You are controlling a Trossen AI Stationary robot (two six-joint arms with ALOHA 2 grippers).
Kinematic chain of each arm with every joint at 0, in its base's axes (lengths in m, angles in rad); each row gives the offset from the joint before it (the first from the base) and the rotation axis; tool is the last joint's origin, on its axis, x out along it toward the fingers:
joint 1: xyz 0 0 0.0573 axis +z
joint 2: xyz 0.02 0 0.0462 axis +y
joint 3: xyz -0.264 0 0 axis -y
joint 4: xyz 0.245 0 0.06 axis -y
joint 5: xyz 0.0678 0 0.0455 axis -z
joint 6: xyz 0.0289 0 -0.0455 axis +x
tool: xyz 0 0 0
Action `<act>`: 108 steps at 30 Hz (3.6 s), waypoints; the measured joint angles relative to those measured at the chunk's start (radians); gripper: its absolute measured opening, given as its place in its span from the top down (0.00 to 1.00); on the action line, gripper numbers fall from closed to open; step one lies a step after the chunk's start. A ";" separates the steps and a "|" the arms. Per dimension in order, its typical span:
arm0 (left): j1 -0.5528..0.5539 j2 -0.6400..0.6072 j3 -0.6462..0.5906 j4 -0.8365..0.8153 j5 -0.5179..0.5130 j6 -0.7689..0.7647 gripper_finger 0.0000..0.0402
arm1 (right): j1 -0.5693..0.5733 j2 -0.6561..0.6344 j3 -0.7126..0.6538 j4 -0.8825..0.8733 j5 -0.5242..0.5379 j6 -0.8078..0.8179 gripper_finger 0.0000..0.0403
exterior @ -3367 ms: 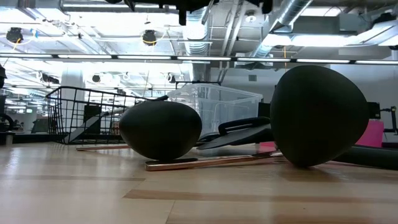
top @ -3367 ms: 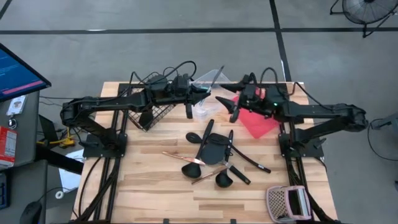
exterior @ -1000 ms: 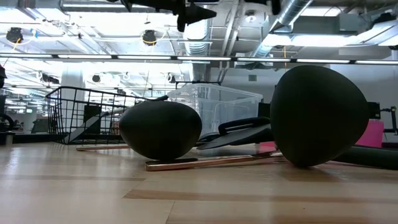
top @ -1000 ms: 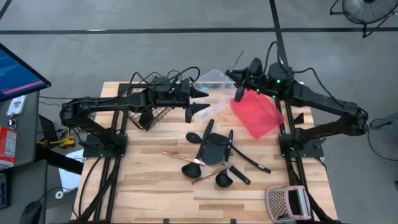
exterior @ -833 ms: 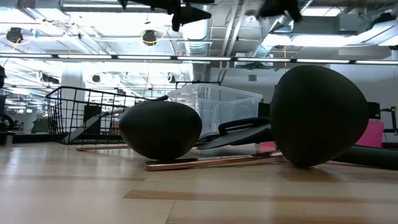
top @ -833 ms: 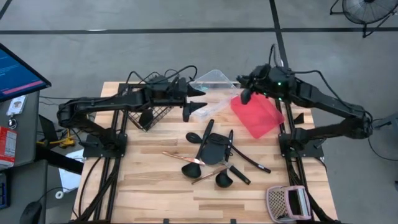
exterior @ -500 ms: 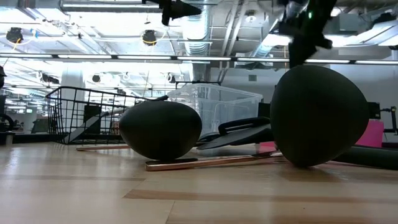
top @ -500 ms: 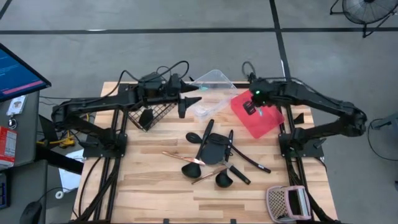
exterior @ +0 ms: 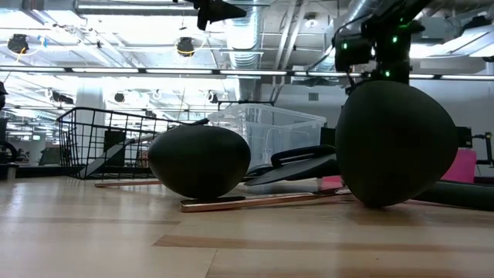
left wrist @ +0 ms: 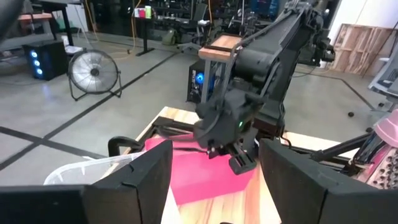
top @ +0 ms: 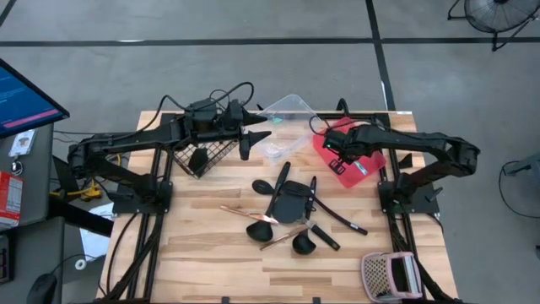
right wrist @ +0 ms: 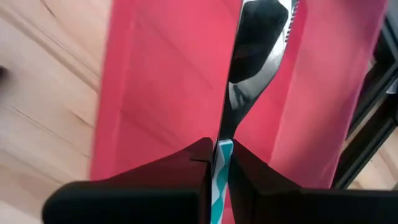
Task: Pick & Place Kitchen Items
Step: Put the blue knife into the red bin, then put the left gold knife into the red bin
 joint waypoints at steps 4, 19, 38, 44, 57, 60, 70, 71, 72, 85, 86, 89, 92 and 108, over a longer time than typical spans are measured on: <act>0.000 0.000 0.000 -0.003 0.000 0.000 0.44 | -0.009 0.043 -0.005 0.040 0.001 -0.049 0.95; 0.000 0.000 0.000 -0.006 0.000 -0.008 0.44 | -0.023 0.118 -0.005 0.082 0.001 -0.114 0.91; 0.000 0.000 0.000 -0.006 0.000 -0.008 0.45 | -0.077 0.118 -0.005 0.106 -0.025 -0.142 0.91; 0.000 0.000 0.000 -0.006 0.000 -0.008 0.45 | -0.077 0.118 -0.005 0.119 -0.025 -0.142 0.87; 0.000 0.000 0.000 -0.006 0.001 -0.008 0.45 | -0.077 0.114 -0.005 0.123 -0.025 -0.174 0.84; 0.000 0.000 0.000 -0.007 0.010 -0.006 0.44 | -0.077 0.094 0.024 0.086 -0.026 -0.192 0.80; -0.094 0.001 0.000 -0.388 0.218 0.087 0.37 | -0.044 -0.155 0.161 -0.012 -0.068 -0.148 0.56; -0.114 0.001 -0.001 -0.436 0.217 0.105 0.37 | -0.037 -0.181 0.162 -0.012 -0.076 -0.134 0.54; -0.134 0.002 -0.001 -0.475 0.216 0.115 0.37 | -0.030 -0.204 0.162 -0.016 -0.079 -0.118 0.53; -0.294 0.002 -0.346 -0.316 0.181 0.052 0.39 | 0.092 -0.273 0.162 -0.045 -0.085 -0.040 0.53; -0.305 0.002 -0.378 -0.270 0.180 0.047 0.39 | 0.098 -0.271 0.161 -0.046 -0.086 -0.041 0.53; -0.330 0.002 -0.464 -0.140 0.159 0.052 0.39 | 0.112 -0.258 0.161 -0.050 -0.091 -0.028 0.54; -0.345 0.002 -0.521 -0.071 0.138 0.083 0.39 | 0.112 -0.254 0.162 -0.052 -0.104 -0.025 0.55; -0.357 0.222 -0.603 0.208 0.113 0.071 0.39 | 0.115 -0.213 0.161 -0.078 -0.129 -0.018 0.55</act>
